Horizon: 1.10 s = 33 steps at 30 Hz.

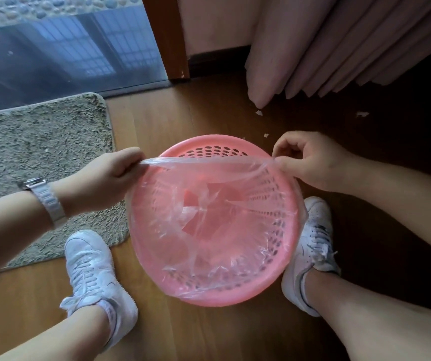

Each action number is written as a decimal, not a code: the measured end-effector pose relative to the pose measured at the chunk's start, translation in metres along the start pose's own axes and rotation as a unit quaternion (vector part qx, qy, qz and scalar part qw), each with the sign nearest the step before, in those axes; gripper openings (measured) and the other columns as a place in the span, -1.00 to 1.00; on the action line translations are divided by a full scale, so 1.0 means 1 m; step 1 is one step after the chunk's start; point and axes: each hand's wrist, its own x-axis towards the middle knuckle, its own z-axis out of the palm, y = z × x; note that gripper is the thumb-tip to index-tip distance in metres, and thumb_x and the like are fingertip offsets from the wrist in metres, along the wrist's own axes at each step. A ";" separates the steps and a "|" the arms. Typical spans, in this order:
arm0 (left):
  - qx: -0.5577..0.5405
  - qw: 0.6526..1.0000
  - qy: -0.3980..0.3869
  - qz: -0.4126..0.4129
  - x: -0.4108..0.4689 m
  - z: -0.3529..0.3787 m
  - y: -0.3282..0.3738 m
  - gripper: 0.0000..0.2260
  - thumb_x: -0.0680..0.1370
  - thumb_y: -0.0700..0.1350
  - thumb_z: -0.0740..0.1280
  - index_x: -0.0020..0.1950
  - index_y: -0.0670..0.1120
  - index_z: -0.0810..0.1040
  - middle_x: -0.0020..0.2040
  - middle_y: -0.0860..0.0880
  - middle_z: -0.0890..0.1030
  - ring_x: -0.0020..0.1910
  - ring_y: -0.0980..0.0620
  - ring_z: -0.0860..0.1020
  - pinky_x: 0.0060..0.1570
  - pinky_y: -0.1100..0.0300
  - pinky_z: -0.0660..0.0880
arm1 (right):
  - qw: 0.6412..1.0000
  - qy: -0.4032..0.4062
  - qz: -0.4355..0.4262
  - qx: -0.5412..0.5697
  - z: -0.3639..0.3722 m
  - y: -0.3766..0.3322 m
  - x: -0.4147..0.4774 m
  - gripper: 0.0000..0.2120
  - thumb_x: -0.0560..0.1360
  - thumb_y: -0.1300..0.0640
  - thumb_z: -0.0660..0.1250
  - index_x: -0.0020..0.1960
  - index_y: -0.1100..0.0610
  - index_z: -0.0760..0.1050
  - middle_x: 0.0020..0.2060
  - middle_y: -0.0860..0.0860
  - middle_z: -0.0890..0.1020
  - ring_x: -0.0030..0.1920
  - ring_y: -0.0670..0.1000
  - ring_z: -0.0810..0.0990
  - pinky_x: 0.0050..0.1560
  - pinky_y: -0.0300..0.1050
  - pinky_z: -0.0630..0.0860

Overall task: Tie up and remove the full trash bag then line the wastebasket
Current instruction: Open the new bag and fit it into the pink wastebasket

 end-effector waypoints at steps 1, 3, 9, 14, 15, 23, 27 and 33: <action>-0.007 1.000 0.002 0.003 -0.001 0.000 0.001 -0.75 0.59 0.07 0.17 -0.26 0.02 0.34 -0.41 0.03 0.43 -0.43 0.04 0.38 -0.43 0.14 0.34 | 1.000 0.004 -0.001 0.002 -0.001 0.002 0.000 -0.96 0.44 0.19 0.42 -0.15 0.12 0.56 -0.26 0.15 0.61 -0.30 0.04 0.53 -0.24 -0.03 0.52; -0.001 1.000 -0.002 0.012 -0.004 0.000 0.001 -0.67 0.58 0.22 0.14 -0.25 0.03 0.33 -0.41 0.02 0.46 -0.44 -0.01 0.43 -0.43 0.12 0.38 | 1.000 0.008 -0.008 -0.021 -0.001 0.004 0.000 -0.94 0.45 0.14 0.44 -0.15 0.10 0.57 -0.31 0.04 0.57 -0.32 -0.13 0.47 -0.27 -0.18 0.46; 0.184 0.966 0.007 0.182 0.001 -0.011 0.016 -0.53 0.40 0.40 0.20 -0.16 -0.02 0.37 -0.31 0.09 0.41 -0.40 0.04 0.34 -0.40 0.27 0.29 | 0.994 0.093 -0.041 -0.034 0.009 0.000 0.006 -0.89 0.53 0.11 0.33 -0.16 0.09 0.56 -0.31 0.17 0.57 -0.34 0.00 0.47 -0.33 -0.10 0.44; 0.093 0.982 0.020 0.165 0.018 -0.006 0.044 -0.50 0.51 0.32 0.18 0.14 -0.03 0.60 0.00 -0.06 0.49 -0.11 -0.03 0.49 -0.08 0.09 0.48 | 0.993 0.110 -0.032 -0.016 0.009 -0.004 0.014 -0.84 0.48 0.10 0.32 -0.23 0.15 0.56 -0.30 0.23 0.56 -0.26 0.17 0.53 -0.27 0.07 0.52; 0.090 0.983 0.027 0.158 0.022 -0.002 0.050 -0.56 0.52 0.28 0.19 0.10 -0.02 0.63 -0.01 -0.08 0.47 -0.10 -0.07 0.50 -0.07 0.05 0.50 | 0.993 0.111 -0.032 -0.014 0.009 -0.004 0.015 -0.82 0.48 0.09 0.31 -0.23 0.17 0.56 -0.30 0.24 0.57 -0.25 0.18 0.53 -0.27 0.08 0.52; 0.143 0.975 0.006 0.171 0.027 0.014 0.063 -0.80 0.47 0.15 0.36 -0.14 0.05 0.64 0.08 -0.10 0.44 0.05 -0.11 0.41 0.08 -0.13 0.48 | 0.993 0.114 -0.039 -0.019 0.015 -0.006 0.020 -0.56 0.47 -0.18 0.26 -0.29 0.21 0.50 -0.35 0.23 0.55 -0.34 0.14 0.49 -0.37 0.00 0.43; 0.061 0.984 0.087 0.145 0.028 0.019 0.062 -0.85 0.51 -0.11 0.38 -0.19 -0.13 0.48 0.00 -0.12 0.42 -0.07 -0.09 0.44 -0.04 0.09 0.46 | 0.992 0.116 -0.029 -0.027 0.020 -0.002 0.023 -0.61 0.53 -0.08 0.30 -0.30 0.22 0.49 -0.38 0.22 0.54 -0.40 -0.03 0.41 -0.39 -0.01 0.38; -0.010 0.983 0.183 0.015 0.038 0.022 0.043 -0.81 0.53 -0.09 0.37 -0.22 -0.04 0.40 -0.45 0.07 0.39 -0.48 0.09 0.32 -0.45 0.28 0.30 | 0.996 0.091 -0.007 0.009 0.025 -0.008 0.024 -0.62 0.55 0.00 0.32 -0.39 0.14 0.44 -0.51 -0.04 0.41 -0.46 -0.18 0.35 -0.48 -0.28 0.29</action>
